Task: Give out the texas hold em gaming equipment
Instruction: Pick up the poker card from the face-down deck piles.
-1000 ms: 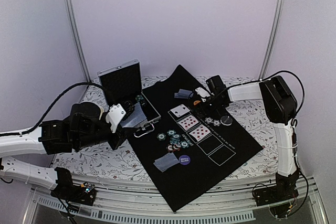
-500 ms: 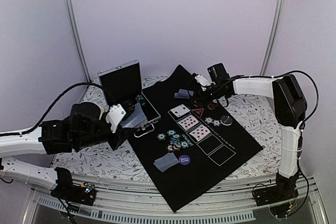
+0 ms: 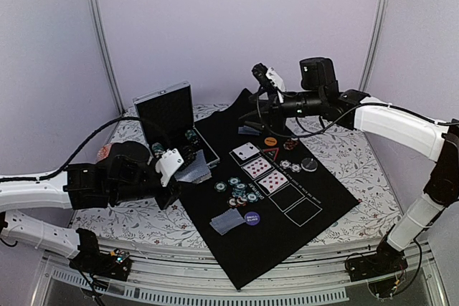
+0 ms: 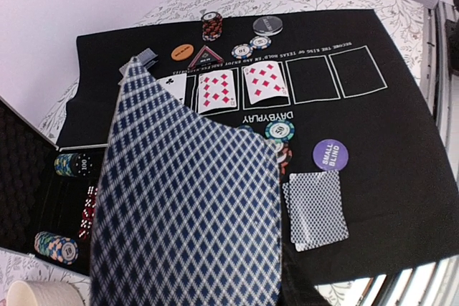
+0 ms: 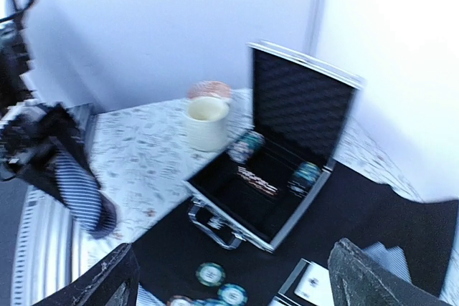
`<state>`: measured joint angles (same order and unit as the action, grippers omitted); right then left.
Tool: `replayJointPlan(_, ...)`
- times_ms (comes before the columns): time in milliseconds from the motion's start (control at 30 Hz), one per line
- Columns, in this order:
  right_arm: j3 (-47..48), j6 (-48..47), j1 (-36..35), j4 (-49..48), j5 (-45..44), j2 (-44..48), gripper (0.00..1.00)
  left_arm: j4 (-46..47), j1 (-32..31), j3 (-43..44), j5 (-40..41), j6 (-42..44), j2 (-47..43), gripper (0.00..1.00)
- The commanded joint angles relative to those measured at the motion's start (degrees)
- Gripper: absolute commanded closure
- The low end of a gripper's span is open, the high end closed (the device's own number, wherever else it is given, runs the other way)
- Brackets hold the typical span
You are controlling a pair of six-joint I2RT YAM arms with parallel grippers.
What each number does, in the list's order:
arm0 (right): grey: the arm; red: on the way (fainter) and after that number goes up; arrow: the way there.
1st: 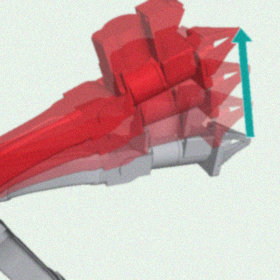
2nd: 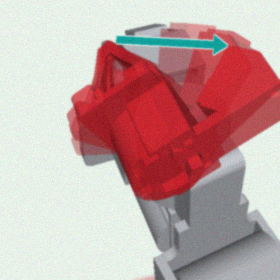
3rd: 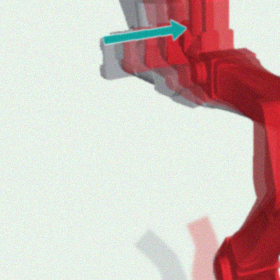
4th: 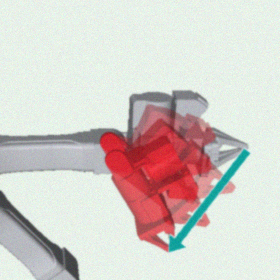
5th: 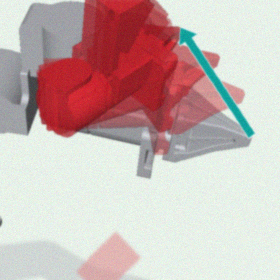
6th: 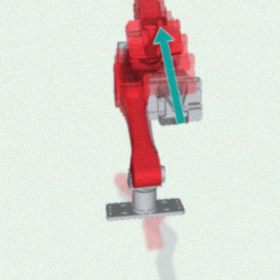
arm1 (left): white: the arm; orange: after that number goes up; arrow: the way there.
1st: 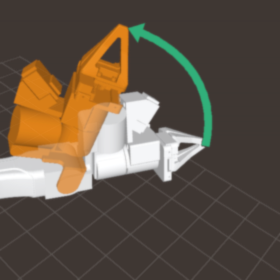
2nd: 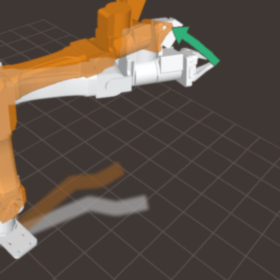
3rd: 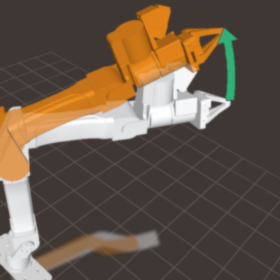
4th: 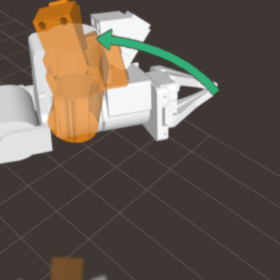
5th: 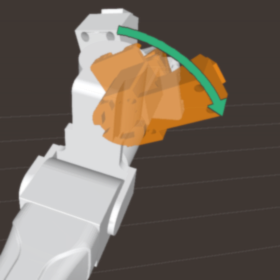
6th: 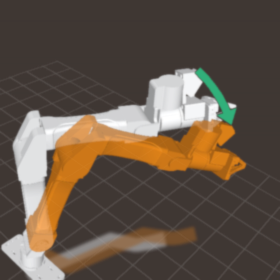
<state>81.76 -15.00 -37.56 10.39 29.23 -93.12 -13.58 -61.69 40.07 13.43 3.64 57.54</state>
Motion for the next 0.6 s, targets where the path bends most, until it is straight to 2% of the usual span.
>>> replayJointPlan(0, -5.0, 3.8, -5.8, -7.9, 15.0, 0.6, 0.07, 4.2, 0.4, 2.1, -3.5, 1.3, 0.2, 0.65)
replayJointPlan(167, -7.5, 7.7, -10.9, -15.1, 13.3, -0.1, 0.03, 5.7, 0.4, 2.0, -5.2, 1.2, 0.1, 0.65)
replayJointPlan(400, -3.0, 13.9, -14.0, -16.8, 11.5, -6.7, 0.01, 6.3, 0.3, 2.2, -5.5, 1.4, -0.2, 0.65)
replayJointPlan(567, 0.4, 17.5, -15.6, -14.6, 10.3, -11.4, 0.02, 6.6, 0.3, 2.2, -5.4, 1.9, -0.4, 0.65)
